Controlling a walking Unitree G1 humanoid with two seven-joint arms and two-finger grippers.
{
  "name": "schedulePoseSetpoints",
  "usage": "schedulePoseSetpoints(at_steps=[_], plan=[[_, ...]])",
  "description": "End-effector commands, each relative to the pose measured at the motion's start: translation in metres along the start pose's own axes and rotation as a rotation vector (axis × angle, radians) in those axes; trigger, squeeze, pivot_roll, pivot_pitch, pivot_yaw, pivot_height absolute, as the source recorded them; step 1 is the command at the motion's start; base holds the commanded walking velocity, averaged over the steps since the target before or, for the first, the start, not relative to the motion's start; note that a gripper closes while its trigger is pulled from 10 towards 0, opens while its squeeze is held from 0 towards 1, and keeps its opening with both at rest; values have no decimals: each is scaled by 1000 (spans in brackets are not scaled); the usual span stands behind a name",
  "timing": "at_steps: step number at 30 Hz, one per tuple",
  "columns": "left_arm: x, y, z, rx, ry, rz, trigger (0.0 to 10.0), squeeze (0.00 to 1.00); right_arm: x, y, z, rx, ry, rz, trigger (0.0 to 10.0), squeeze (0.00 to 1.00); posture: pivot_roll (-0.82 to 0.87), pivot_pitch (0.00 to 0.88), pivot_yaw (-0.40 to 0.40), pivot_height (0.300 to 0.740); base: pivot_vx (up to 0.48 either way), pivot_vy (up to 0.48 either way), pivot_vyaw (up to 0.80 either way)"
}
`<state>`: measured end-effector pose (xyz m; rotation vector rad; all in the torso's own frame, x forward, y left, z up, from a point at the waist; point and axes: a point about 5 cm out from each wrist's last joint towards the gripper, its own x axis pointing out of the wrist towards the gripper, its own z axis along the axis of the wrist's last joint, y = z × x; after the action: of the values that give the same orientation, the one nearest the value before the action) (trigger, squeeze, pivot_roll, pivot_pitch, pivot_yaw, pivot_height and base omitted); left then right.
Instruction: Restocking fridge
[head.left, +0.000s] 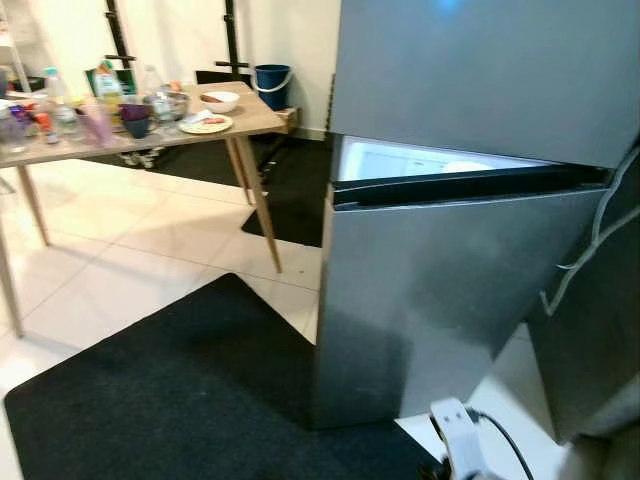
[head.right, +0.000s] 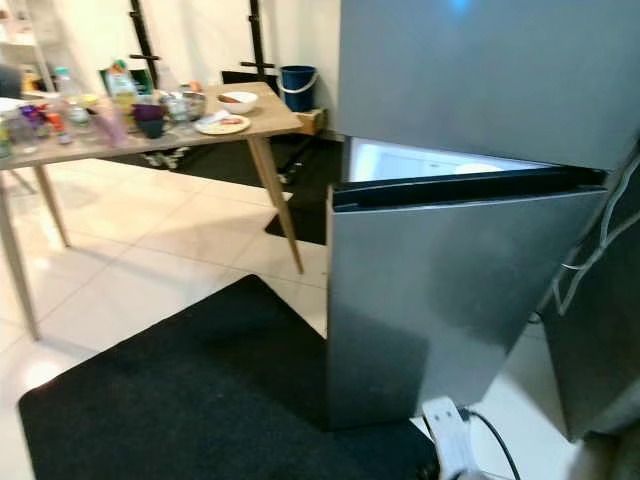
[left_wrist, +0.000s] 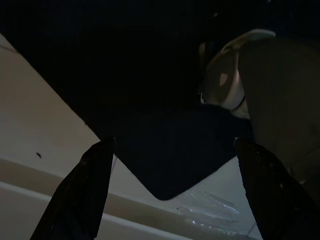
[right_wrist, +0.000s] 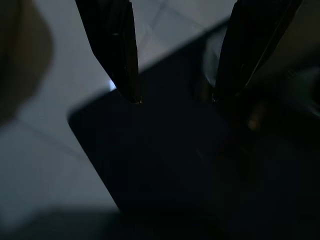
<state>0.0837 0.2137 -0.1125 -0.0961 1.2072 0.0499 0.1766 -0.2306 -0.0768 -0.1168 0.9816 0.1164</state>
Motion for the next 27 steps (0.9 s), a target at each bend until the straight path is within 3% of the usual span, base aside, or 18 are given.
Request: schedulePoseSetpoints(at_steps=[1, 4, 8, 27], plan=[[1, -8, -6, 18, 25, -15, 10000, 0, -5, -3, -24, 21, 80, -51, 10000, 0, -53, 0, -27, 740, 0, 0, 0], [2, -11, -5, 24, 25, -28, 10000, 0, -12, -2, -51, 33, 160, -73, 10000, 0, -53, 0, -27, 740, 0, 0, 0], [2, -12, -5, 34, 28, -32, 10000, 0, -16, 0, -64, 24, 196, -75, 10000, 0, -56, 0, -25, 740, 203, 0, 0], [3, -16, -5, 55, 38, -43, 10000, 0, -12, -6, -49, -13, 162, -105, 10000, 0, -62, 0, -25, 740, 326, 0, 0]])
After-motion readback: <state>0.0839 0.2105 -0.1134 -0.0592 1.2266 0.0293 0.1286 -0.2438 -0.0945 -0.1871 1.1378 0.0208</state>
